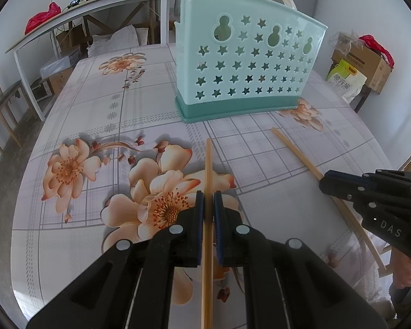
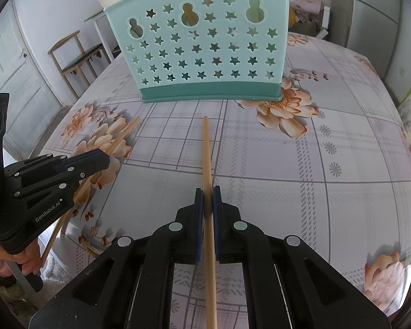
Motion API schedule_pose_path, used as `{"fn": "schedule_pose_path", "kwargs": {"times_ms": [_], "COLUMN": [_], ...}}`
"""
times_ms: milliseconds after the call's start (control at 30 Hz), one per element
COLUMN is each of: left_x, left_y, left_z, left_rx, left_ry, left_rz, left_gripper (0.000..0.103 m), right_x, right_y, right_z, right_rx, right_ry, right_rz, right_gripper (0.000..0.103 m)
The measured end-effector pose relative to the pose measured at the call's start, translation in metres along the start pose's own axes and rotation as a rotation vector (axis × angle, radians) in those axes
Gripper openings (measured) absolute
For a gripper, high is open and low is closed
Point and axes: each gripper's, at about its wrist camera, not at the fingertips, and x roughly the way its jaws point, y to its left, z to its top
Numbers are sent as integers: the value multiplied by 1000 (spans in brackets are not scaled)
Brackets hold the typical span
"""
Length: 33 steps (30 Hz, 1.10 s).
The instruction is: Organize utensils
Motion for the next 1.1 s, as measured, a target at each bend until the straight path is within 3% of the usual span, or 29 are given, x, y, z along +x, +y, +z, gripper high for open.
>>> {"fn": "schedule_pose_path", "kwargs": {"times_ms": [1100], "left_x": [-1], "left_y": [2], "left_z": [2], "left_rx": [-18], "left_ry": [3], "left_rz": [2], "left_gripper": [6], "right_x": [-2], "right_y": [-7], "right_z": [-2], "right_rx": [32], "right_ry": [-15], "right_rz": [39], "right_gripper": [5]}}
